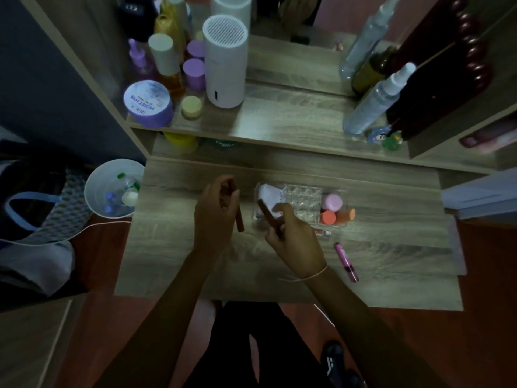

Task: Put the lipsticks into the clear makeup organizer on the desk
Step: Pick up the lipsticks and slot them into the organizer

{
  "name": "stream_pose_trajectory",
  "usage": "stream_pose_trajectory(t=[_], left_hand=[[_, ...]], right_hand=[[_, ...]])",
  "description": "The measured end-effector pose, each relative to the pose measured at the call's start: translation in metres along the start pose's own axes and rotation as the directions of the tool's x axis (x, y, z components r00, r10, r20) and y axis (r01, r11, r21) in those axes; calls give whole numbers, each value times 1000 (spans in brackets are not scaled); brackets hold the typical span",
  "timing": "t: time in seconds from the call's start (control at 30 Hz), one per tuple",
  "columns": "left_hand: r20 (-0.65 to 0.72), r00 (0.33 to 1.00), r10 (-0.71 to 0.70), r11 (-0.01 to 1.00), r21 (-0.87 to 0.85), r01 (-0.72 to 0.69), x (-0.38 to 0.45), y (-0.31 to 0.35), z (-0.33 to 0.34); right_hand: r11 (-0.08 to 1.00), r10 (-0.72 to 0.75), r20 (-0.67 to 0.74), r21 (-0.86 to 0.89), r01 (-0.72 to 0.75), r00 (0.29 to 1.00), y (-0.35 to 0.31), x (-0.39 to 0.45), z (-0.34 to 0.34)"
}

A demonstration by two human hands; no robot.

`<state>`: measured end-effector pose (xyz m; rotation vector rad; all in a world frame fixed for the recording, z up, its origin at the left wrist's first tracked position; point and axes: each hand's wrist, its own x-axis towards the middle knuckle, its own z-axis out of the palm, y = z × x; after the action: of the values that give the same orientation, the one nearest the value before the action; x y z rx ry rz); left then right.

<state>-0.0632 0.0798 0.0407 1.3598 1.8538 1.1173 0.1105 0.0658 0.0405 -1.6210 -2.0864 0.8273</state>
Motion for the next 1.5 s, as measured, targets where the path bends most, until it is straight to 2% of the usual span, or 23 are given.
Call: stream_pose_trajectory(t=[0.13,0.23,0.43,0.6,0.7,0.9,1.07,1.2,1.5], left_hand=[[30,992,121,992,-26,-120,9,26,22],[44,987,152,987,-55,-149,14,40,38],[104,964,247,966,-103,-236,23,58,68],[193,944,269,961,-118,-249,27,57,87],[246,931,268,963,-74,-258,29,53,93],[294,917,269,958,16,-286,30,44,99],[302,920,251,960,43,-276,30,42,101],[328,916,233,961,64,-268,30,39,103],[340,913,225,957,99,-273,28,36,103]], right_hand=[[999,-14,41,50,12,999,20,-7,-18],[995,63,26,79,-65,998,36,-9,-33],[991,117,-208,88,-100,971,53,2,-56],[955,246,-282,232,-183,927,58,30,-67],[967,213,-351,212,-144,912,60,39,-64],[983,176,-281,100,-154,943,68,48,-55],[994,107,-250,20,-105,962,72,55,-51],[988,145,-196,-28,-154,970,73,58,-47],[988,143,-173,-35,-152,974,70,59,-45]])
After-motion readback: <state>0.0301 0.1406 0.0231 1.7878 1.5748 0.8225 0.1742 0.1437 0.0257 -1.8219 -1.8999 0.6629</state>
